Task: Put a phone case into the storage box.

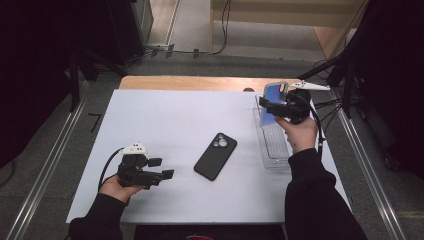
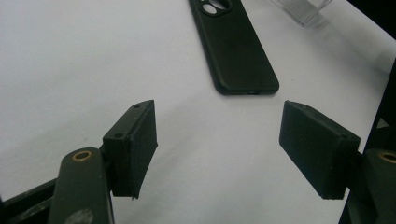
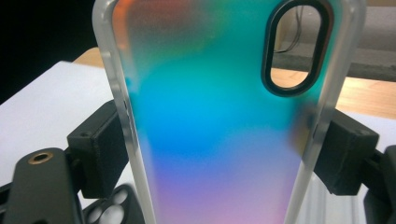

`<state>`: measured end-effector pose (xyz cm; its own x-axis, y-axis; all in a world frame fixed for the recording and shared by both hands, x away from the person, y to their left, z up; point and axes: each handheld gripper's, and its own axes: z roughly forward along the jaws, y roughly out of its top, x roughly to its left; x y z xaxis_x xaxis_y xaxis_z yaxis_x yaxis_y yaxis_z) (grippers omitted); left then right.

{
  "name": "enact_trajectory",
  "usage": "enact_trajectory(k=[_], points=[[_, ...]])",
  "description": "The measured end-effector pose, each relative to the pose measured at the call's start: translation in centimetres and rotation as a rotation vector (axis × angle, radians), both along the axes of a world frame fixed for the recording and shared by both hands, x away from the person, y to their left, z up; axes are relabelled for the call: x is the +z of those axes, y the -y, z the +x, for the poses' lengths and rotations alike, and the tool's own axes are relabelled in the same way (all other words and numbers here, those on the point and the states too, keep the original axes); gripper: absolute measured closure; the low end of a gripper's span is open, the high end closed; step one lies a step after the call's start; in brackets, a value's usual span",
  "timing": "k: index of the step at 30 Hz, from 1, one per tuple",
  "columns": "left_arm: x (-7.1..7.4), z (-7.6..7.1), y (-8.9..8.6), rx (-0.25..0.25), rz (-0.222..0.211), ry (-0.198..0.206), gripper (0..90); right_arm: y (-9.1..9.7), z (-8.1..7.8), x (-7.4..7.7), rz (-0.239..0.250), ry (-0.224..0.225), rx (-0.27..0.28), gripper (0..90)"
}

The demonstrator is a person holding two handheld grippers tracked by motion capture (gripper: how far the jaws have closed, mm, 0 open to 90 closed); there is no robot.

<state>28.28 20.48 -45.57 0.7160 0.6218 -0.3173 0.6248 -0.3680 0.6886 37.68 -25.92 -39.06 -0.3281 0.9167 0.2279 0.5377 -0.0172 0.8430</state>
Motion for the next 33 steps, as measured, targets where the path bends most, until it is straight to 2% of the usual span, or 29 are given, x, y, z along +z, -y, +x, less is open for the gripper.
enact_trajectory(k=[3,5,15,18,21,23,25,28,33], points=[[0.0,0.1,-0.1,0.000,0.010,0.000,27.9,0.5,0.9,-0.2,0.017,-0.018,-0.026,15.1],[0.0,0.2,-0.1,0.000,0.006,-0.003,27.9,0.8,1.5,-0.4,0.023,-0.012,-0.041,15.1],[-0.1,0.0,0.1,-0.011,0.015,0.000,28.0,1.6,5.1,-0.9,0.008,-0.028,-0.102,15.0],[-0.1,0.0,0.1,-0.011,0.015,-0.001,27.9,1.7,6.1,-1.3,-0.009,-0.066,-0.117,15.0],[-0.1,0.0,0.2,-0.017,0.010,-0.005,27.9,1.5,6.9,-1.8,-0.063,-0.054,-0.126,15.0],[-0.1,0.0,0.2,-0.022,0.013,-0.005,27.9,1.3,7.4,-2.4,-0.081,-0.059,-0.131,15.0],[-0.2,-0.1,0.3,-0.025,0.012,-0.006,27.9,1.3,7.9,-3.0,-0.064,-0.077,-0.139,14.9],[-0.1,-0.1,0.3,-0.027,0.012,-0.006,27.9,1.3,8.6,-3.9,-0.068,-0.091,-0.147,14.9],[-0.2,0.0,0.1,-0.027,0.011,-0.010,27.9,1.3,9.6,-5.3,-0.052,-0.147,-0.165,14.7]])
